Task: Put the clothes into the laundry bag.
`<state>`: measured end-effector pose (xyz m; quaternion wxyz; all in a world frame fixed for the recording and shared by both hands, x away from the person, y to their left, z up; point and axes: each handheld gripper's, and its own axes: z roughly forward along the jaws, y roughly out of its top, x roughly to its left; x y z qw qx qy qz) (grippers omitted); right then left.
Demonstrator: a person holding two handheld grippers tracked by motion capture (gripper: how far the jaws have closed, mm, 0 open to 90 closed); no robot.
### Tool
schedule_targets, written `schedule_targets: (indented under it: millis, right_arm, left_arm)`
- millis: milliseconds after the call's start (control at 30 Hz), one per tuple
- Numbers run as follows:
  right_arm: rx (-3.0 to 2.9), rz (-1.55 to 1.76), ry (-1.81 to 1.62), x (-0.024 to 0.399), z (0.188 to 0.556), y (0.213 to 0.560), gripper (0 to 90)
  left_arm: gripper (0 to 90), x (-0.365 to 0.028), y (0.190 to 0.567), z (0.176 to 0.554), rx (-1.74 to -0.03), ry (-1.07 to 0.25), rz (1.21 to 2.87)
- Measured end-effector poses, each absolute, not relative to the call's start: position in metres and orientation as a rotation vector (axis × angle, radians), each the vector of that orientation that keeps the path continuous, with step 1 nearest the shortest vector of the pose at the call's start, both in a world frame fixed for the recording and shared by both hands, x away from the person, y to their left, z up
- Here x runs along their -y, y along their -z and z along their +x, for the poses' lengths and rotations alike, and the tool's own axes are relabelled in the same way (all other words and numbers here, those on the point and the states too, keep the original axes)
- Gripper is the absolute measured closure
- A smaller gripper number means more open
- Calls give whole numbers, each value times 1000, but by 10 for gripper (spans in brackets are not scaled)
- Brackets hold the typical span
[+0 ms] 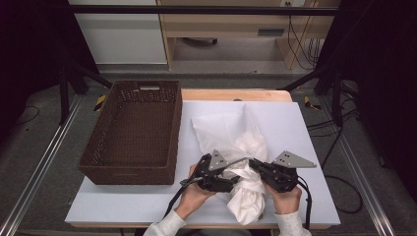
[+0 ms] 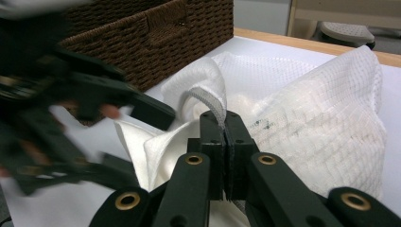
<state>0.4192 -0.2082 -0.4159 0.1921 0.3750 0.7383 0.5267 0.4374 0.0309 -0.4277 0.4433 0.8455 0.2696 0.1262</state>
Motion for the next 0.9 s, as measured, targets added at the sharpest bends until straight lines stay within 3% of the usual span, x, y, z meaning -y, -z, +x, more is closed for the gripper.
schedule_targets:
  millis: [167, 300, 367, 500, 567, 700, 833, 900]
  right_arm:
    - [-2063, 1056, -1476, 211, 418, 416, 889]
    - [-2069, 1062, -1470, 211, 418, 417, 889]
    - [-2072, 1061, -1464, 210, 418, 418, 889]
    - [-2072, 1061, -1464, 209, 418, 418, 889]
    - [-2070, 1061, -1465, 210, 418, 418, 888]
    - [-2073, 1063, -1464, 209, 419, 418, 889]
    - [-2073, 1061, -1460, 207, 419, 419, 889]
    - [-2073, 1061, -1459, 207, 419, 419, 888]
  left_arm:
    - [262, -58, 419, 419, -716, -313, 2106]
    - [329, -66, 440, 414, -764, -320, 2155]
    - [388, -66, 458, 418, -809, -263, 2154]
    - [419, -58, 480, 428, -850, -240, 2183]
    - [483, -56, 480, 427, -869, -222, 2160]
    - [621, -49, 479, 417, -869, -353, 2214]
    - [838, -50, 476, 414, -889, -330, 2227]
    - [866, -53, 476, 413, -898, -310, 2217]
